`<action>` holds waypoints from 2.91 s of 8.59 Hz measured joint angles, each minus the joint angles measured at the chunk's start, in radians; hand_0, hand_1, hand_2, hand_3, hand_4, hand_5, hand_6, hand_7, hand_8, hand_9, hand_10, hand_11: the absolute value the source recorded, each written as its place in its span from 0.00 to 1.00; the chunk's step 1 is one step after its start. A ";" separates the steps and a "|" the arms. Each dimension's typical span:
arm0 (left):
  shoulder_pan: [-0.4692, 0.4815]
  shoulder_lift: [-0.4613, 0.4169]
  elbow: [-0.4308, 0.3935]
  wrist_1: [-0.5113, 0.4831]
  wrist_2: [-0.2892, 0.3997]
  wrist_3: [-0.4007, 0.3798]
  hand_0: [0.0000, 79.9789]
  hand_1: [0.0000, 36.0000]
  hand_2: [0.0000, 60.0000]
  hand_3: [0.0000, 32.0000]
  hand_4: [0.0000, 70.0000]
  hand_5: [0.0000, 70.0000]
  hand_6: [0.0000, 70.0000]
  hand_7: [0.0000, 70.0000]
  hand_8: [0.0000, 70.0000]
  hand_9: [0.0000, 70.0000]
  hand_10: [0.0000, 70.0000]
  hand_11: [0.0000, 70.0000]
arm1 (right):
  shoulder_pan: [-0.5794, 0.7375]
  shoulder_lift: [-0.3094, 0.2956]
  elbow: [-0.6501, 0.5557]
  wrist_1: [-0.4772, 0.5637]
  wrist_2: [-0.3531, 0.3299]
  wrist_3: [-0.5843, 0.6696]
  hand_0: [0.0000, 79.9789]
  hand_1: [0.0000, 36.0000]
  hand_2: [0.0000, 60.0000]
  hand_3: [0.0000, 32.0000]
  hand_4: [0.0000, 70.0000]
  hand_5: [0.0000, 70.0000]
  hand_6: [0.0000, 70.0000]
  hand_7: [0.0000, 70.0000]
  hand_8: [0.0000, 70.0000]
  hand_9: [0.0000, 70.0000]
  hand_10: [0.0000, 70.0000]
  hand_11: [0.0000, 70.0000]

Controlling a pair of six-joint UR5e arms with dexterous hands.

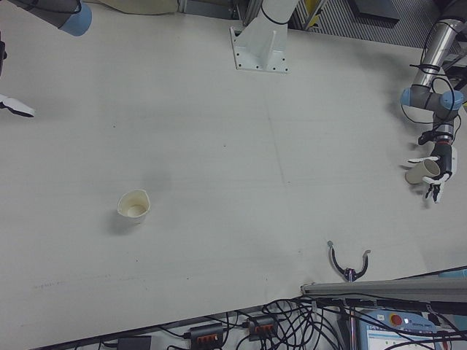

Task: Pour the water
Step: 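Lift the beige cup off the table with the left hand, then reach the right hand to the white paper cup and grasp it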

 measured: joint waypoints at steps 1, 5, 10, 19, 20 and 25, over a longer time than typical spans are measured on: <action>0.000 0.000 0.000 0.001 0.001 0.000 1.00 1.00 0.00 0.00 0.59 1.00 0.11 0.16 0.08 0.02 0.08 0.18 | 0.000 0.000 0.000 0.000 0.000 0.000 0.60 0.44 0.23 0.26 0.00 0.10 0.14 0.12 0.09 0.06 0.00 0.00; 0.000 0.000 0.001 0.015 0.002 -0.001 1.00 1.00 0.00 0.00 0.74 1.00 0.17 0.27 0.09 0.05 0.10 0.20 | -0.001 0.000 -0.001 0.000 0.001 -0.002 0.60 0.44 0.23 0.25 0.00 0.10 0.14 0.12 0.09 0.06 0.00 0.00; 0.000 0.001 -0.007 0.040 0.005 -0.028 1.00 1.00 0.82 0.00 0.78 1.00 0.20 0.28 0.09 0.04 0.10 0.21 | -0.004 0.000 -0.002 0.000 0.002 -0.002 0.60 0.43 0.22 0.25 0.00 0.10 0.14 0.12 0.09 0.06 0.00 0.00; -0.027 0.085 -0.248 0.245 0.088 -0.177 1.00 1.00 1.00 0.00 0.86 1.00 0.16 0.20 0.06 0.02 0.09 0.18 | -0.009 0.015 -0.005 0.004 0.006 0.006 0.60 0.43 0.23 0.26 0.00 0.10 0.15 0.12 0.10 0.07 0.00 0.00; -0.048 0.094 -0.280 0.263 0.115 -0.178 1.00 1.00 1.00 0.00 0.86 1.00 0.17 0.20 0.06 0.02 0.09 0.19 | -0.015 0.017 -0.018 0.005 0.005 0.006 0.61 0.45 0.24 0.24 0.00 0.10 0.14 0.11 0.10 0.06 0.00 0.00; -0.271 0.101 -0.359 0.353 0.330 -0.170 1.00 1.00 1.00 0.00 0.89 1.00 0.18 0.21 0.06 0.02 0.09 0.19 | -0.158 0.031 -0.230 0.183 0.015 0.040 0.61 0.45 0.22 0.29 0.00 0.11 0.11 0.08 0.09 0.06 0.00 0.00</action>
